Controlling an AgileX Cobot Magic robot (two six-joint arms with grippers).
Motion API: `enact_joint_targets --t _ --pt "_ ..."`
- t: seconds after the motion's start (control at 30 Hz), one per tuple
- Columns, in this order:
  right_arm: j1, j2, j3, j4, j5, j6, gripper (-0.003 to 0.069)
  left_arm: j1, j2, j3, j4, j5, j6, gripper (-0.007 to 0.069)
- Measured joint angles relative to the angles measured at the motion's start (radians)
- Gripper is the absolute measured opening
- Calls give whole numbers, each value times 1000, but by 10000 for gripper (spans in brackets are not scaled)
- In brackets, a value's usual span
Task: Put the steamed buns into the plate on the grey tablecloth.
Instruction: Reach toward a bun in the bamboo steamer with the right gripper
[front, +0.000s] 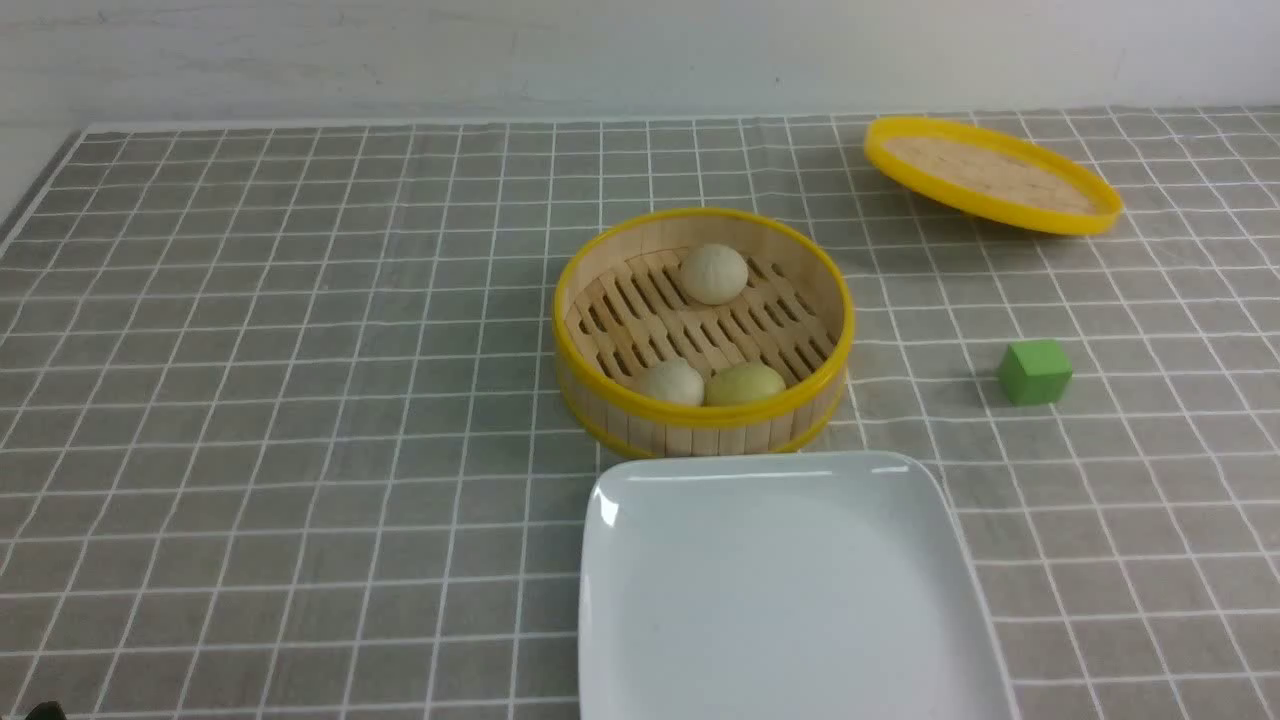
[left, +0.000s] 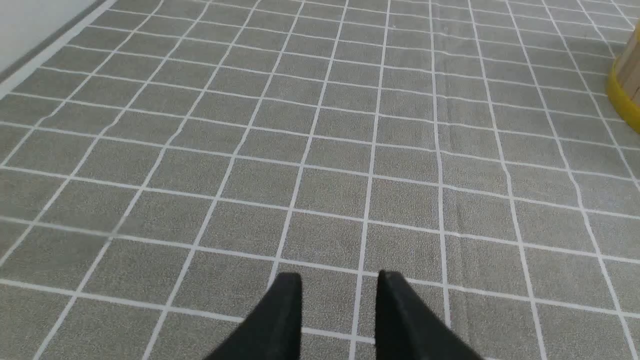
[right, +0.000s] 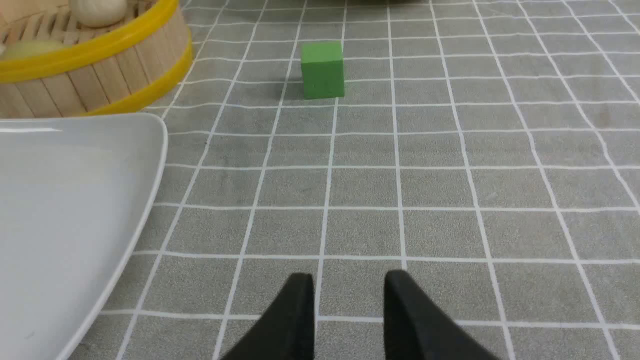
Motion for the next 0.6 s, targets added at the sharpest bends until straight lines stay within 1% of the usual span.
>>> enact_joint_targets --t 0.6 --pt "0 0 0 0 0 0 238 0 0 0 0 0 0 241"
